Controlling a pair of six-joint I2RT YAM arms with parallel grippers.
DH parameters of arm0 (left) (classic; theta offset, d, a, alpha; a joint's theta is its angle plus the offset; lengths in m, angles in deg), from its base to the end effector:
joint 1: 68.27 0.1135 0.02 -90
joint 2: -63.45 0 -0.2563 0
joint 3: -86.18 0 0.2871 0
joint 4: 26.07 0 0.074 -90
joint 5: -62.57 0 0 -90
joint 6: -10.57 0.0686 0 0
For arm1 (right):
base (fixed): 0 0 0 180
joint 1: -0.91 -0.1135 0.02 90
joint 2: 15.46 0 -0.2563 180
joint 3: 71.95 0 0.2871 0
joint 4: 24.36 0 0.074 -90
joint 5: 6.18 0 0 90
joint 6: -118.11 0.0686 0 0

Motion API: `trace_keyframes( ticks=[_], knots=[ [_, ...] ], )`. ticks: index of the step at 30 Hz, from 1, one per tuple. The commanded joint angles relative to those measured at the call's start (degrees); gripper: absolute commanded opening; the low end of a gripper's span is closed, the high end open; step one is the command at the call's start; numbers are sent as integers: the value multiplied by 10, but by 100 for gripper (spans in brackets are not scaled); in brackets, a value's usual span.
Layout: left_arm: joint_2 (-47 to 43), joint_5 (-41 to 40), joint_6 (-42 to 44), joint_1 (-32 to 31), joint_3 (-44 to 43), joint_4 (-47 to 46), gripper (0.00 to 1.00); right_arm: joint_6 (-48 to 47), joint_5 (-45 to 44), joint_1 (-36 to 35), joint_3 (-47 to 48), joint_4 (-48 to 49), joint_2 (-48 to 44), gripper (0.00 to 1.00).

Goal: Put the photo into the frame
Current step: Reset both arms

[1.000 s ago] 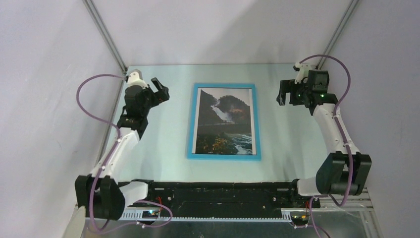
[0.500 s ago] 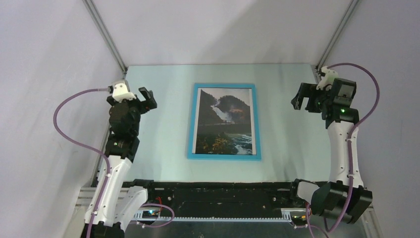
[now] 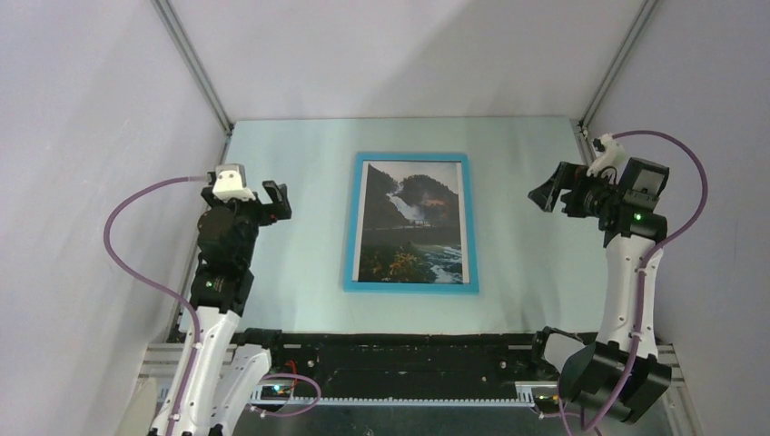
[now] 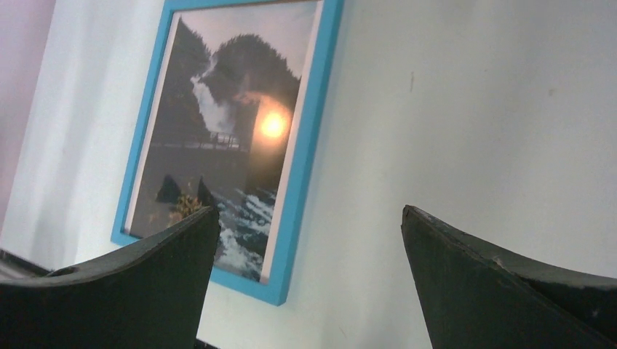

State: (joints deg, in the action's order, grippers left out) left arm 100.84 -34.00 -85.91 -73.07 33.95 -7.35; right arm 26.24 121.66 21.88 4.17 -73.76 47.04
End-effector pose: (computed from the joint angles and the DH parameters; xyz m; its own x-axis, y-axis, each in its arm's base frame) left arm 0.2355 -0.0119 0.3330 -0.0635 -0.1072 -0.9922 -0.0380 0.9938 -0.1049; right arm 0.2809 -0.0626 0.3335 -0.5397 0.1793 -0.8225 -0.1998 0.9219 0.3320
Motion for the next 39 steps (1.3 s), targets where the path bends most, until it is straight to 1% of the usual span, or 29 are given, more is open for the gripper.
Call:
trace_keyframes(
  ticks=[1, 7, 14, 22, 39],
  knots=[
    [-6, 30, 24, 3, -3, -9, 100, -45, 43, 1, -32, 5, -46, 99],
    [9, 45, 28, 4, 10, -15, 100, -53, -30, -5, -85, 67, -121, 99],
    [6, 39, 30, 4, 42, -33, 100, -53, -78, -15, -115, 105, -159, 99],
    [1, 37, 29, 4, 67, -57, 100, -57, -66, -15, -126, 113, -161, 100],
    [-3, 22, 36, 4, 77, -63, 100, -62, -54, -9, -131, 115, -163, 99]
  ],
)
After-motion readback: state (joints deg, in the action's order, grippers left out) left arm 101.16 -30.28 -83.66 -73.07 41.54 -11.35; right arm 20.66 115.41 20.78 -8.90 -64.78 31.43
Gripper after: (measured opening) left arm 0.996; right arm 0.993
